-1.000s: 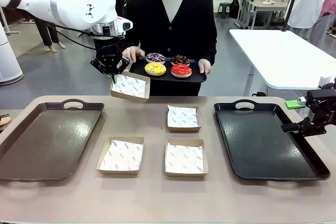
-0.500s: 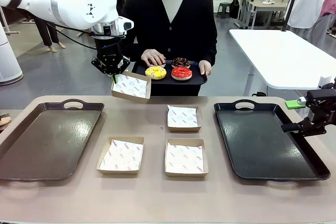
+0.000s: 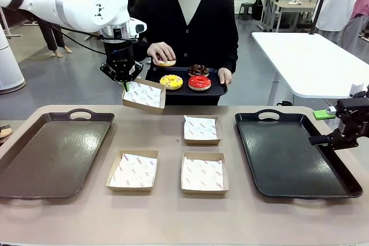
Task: Individually package the donuts and arrange them on the tray.
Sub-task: Place the picked Paper togo box on the Handle tray while simultaneously picking up another Paper togo box from the table with the other hand.
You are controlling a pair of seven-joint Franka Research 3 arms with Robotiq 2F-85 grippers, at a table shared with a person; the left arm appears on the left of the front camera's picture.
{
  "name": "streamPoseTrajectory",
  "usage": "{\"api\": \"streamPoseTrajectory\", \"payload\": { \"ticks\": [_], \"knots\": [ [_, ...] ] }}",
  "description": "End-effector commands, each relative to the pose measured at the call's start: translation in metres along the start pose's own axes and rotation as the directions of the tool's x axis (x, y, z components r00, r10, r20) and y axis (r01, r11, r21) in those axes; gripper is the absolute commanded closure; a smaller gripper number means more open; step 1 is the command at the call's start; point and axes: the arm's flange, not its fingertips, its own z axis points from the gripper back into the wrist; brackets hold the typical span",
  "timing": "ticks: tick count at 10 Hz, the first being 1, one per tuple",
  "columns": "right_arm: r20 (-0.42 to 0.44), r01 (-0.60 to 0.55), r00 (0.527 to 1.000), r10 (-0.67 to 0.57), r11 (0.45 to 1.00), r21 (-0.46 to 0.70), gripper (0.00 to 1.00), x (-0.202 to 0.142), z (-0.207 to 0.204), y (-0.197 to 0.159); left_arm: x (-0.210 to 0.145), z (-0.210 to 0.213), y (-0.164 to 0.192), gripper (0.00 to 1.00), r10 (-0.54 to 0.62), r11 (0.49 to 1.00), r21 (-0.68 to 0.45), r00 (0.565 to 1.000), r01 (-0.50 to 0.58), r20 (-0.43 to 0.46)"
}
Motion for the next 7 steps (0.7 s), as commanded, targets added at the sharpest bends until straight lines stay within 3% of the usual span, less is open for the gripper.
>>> {"api": "streamPoseTrajectory", "payload": {
  "ticks": [1, 7],
  "knots": [
    [0.007, -0.001, 1.000, 0.001, 1.000, 0.007, 0.00, 0.0001, -0.0011, 0.0007, 0.0007, 0.0028, 0.0029, 1.00, -0.010, 1.000, -0.002, 1.000, 0.010, 0.010],
    [0.007, -0.001, 1.000, 0.001, 1.000, 0.007, 0.00, 0.0001, -0.0011, 0.0007, 0.0007, 0.0028, 0.0029, 1.00, -0.010, 1.000, -0.002, 1.000, 0.010, 0.010]
  ]
}}
